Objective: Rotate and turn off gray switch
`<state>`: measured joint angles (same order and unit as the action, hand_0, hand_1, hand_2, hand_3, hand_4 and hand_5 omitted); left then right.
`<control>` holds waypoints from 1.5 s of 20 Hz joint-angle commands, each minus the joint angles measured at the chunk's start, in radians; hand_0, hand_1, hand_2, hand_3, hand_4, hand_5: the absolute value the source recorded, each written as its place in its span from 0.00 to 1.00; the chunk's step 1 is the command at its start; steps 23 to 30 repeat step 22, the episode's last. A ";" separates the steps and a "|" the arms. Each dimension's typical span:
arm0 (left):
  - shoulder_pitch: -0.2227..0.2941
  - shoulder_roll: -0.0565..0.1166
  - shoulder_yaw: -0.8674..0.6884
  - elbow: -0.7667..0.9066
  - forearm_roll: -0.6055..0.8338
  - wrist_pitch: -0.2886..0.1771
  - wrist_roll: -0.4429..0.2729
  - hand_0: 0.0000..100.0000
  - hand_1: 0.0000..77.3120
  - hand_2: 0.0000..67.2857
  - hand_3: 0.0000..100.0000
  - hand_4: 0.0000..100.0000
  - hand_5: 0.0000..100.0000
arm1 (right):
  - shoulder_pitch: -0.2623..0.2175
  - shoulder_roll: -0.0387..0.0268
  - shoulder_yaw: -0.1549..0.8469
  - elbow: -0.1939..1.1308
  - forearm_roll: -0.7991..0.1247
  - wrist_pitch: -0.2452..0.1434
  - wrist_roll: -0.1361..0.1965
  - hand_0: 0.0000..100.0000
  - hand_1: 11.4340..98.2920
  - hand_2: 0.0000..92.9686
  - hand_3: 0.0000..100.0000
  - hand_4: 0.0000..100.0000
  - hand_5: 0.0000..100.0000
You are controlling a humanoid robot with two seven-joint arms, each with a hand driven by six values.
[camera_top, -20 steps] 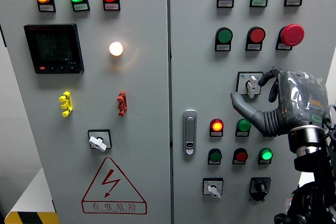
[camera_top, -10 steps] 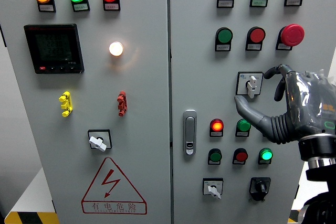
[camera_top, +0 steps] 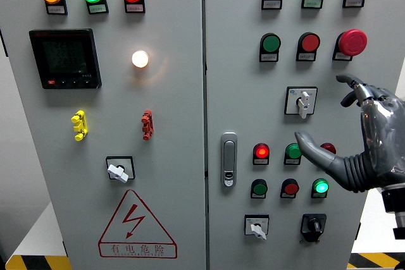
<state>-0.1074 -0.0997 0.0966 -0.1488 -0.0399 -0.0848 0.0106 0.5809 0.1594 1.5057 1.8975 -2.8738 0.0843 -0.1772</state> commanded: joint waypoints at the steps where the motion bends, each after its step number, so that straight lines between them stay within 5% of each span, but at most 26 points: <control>1: 0.000 0.000 0.000 0.000 0.000 0.000 0.000 0.34 0.00 0.18 0.22 0.12 0.12 | -0.016 0.0001 0.011 0.021 -0.016 -0.001 0.013 0.00 0.26 0.22 0.25 0.13 0.29; 12: 0.000 0.000 0.000 0.000 0.000 0.000 0.000 0.34 0.00 0.18 0.22 0.12 0.12 | -0.073 -0.0014 0.025 0.092 -0.028 -0.008 0.019 0.00 0.27 0.17 0.16 0.11 0.11; 30: 0.000 0.000 -0.001 -0.002 0.000 0.000 0.000 0.34 0.00 0.18 0.22 0.12 0.12 | -0.090 0.0001 0.027 0.124 -0.036 -0.021 0.018 0.00 0.28 0.17 0.15 0.10 0.10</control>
